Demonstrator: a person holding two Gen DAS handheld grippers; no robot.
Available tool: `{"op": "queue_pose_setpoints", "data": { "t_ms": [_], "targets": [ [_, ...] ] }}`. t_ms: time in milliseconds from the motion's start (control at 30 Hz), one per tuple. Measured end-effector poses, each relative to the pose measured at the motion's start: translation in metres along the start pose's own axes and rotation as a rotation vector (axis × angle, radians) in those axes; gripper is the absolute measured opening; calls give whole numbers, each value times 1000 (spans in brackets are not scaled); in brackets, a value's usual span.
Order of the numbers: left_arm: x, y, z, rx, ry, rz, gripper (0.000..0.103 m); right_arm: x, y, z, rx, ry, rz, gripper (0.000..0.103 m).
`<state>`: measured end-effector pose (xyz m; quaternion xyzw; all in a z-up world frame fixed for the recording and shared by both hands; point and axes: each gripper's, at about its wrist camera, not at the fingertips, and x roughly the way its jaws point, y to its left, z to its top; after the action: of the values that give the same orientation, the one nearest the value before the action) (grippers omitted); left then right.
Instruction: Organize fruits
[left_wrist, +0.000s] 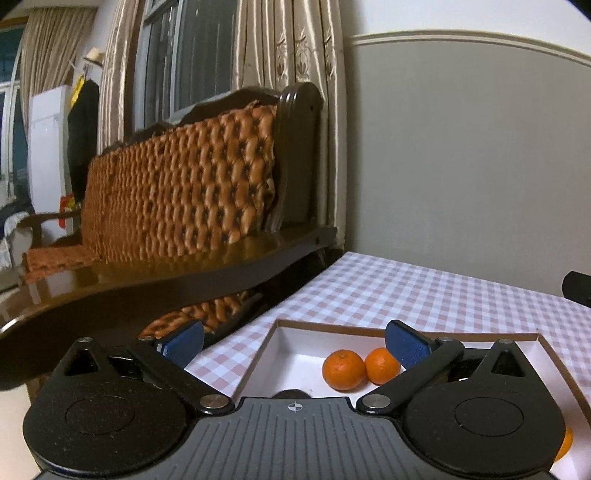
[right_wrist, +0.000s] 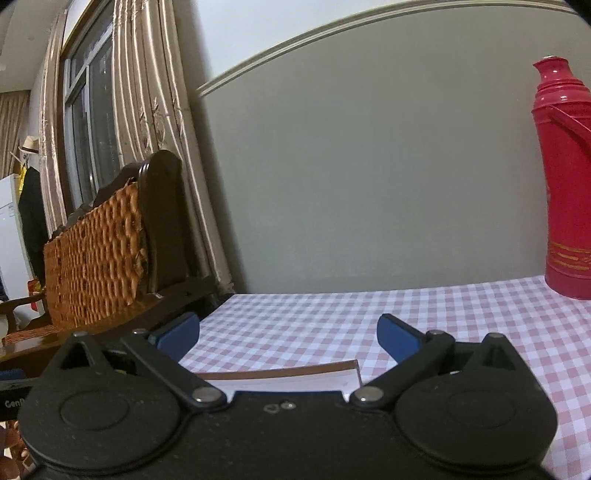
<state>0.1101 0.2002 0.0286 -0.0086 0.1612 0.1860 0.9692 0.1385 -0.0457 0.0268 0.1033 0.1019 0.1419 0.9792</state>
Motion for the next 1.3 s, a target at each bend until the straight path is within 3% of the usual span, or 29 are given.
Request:
{"op": "queue_pose_setpoints", "data": {
  "t_ms": [167, 400, 567, 900, 1300],
  "targets": [
    [-8, -2, -3, 7, 18, -19, 103, -2, 1, -5, -5, 27, 0, 97],
    [-26, -7, -12, 9, 50, -35, 103, -7, 6, -18, -42, 143, 9, 97],
    [-50, -8, -13, -8, 75, -56, 103, -40, 4, -16, -38, 121, 14, 97],
    [-125, -19, -5, 19, 51, -123, 103, -112, -6, 0, -11, 75, 10, 97],
    [-227, -17, -10, 38, 50, -210, 103, -210, -5, 3, -7, 59, -74, 97]
  ]
}}
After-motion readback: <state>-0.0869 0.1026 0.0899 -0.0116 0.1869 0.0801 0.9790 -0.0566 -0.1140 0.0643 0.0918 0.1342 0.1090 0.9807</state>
